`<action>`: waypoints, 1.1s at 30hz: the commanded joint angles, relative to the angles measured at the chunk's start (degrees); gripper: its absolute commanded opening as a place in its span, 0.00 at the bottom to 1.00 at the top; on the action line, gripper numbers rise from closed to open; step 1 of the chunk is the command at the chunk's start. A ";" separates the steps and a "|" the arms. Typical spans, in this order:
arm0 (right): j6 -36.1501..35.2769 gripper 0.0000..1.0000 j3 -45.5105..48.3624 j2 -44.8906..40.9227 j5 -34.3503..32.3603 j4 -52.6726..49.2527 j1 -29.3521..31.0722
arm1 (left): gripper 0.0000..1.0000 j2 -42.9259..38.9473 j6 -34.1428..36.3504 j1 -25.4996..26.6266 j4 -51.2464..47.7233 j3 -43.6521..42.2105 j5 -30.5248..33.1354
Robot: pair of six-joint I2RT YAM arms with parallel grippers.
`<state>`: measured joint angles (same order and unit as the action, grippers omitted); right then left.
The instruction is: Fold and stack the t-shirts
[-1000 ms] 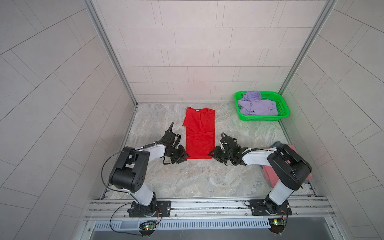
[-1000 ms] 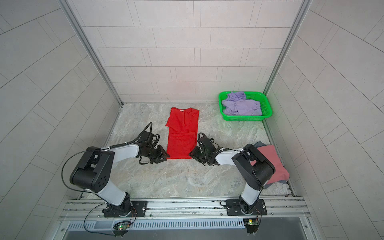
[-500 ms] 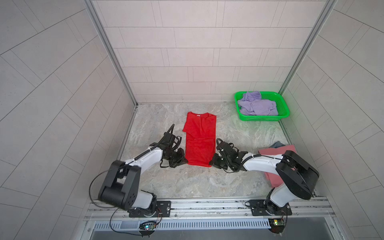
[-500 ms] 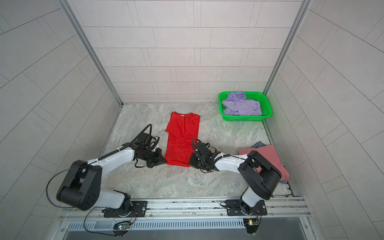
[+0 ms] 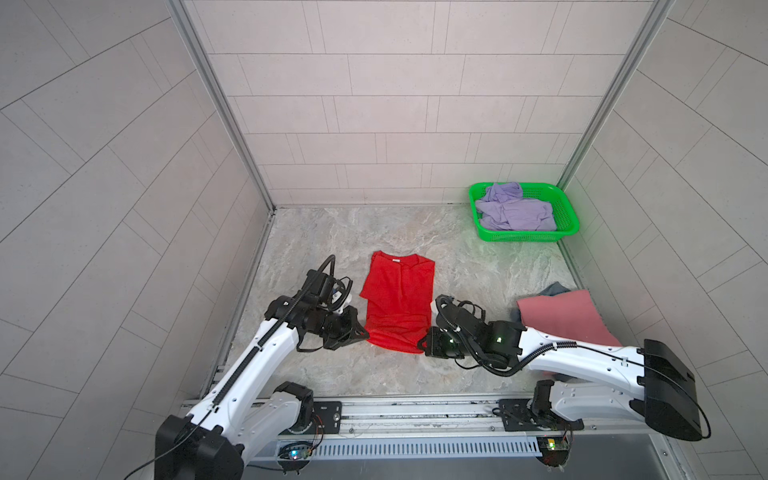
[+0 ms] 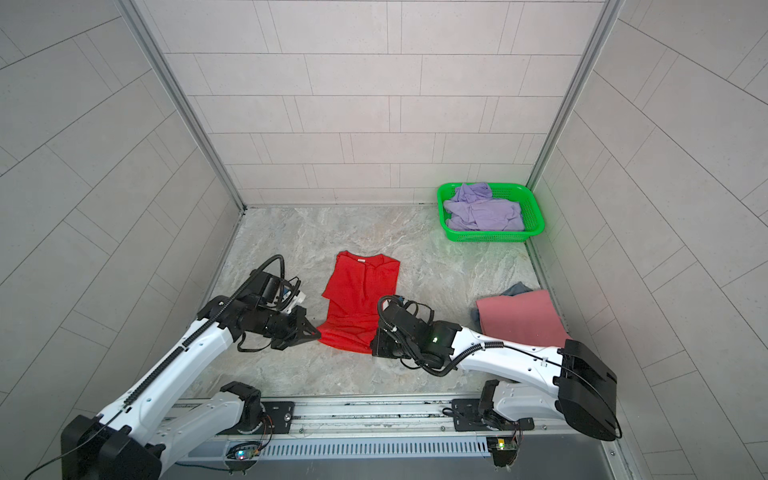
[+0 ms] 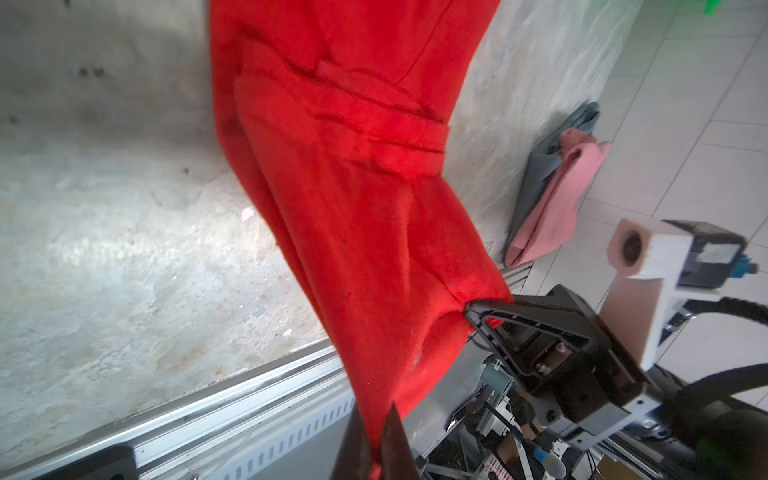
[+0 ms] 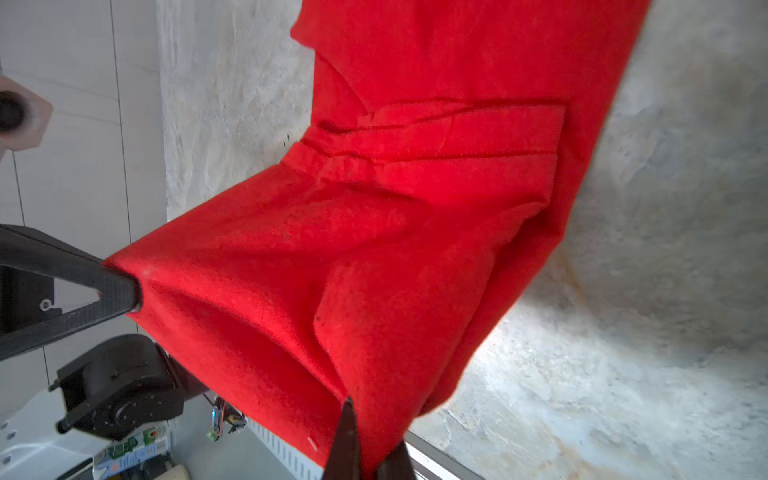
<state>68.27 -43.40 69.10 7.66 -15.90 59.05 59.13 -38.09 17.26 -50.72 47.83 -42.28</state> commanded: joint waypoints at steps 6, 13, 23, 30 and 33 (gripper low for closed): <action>-4.71 0.00 -8.22 6.24 1.17 2.48 -16.21 | 0.00 18.56 1.11 -1.86 9.18 16.35 1.46; -18.77 0.64 -32.70 29.34 15.76 -6.16 -33.08 | 0.12 45.88 2.93 -6.78 9.23 40.98 -0.09; -26.49 0.90 -51.89 36.72 15.49 -19.45 -40.70 | 0.82 59.62 0.51 -12.10 5.46 60.98 5.87; -28.94 0.74 -42.91 32.79 10.70 -20.00 -35.14 | 0.82 52.17 9.94 -9.99 2.75 47.80 8.24; -29.47 0.70 -39.85 33.48 9.48 -16.74 -32.03 | 0.83 49.03 13.06 -9.31 3.69 38.50 8.72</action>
<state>40.82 -85.47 103.00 20.18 -32.56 24.88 110.56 -30.41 7.09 -44.42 92.64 -35.38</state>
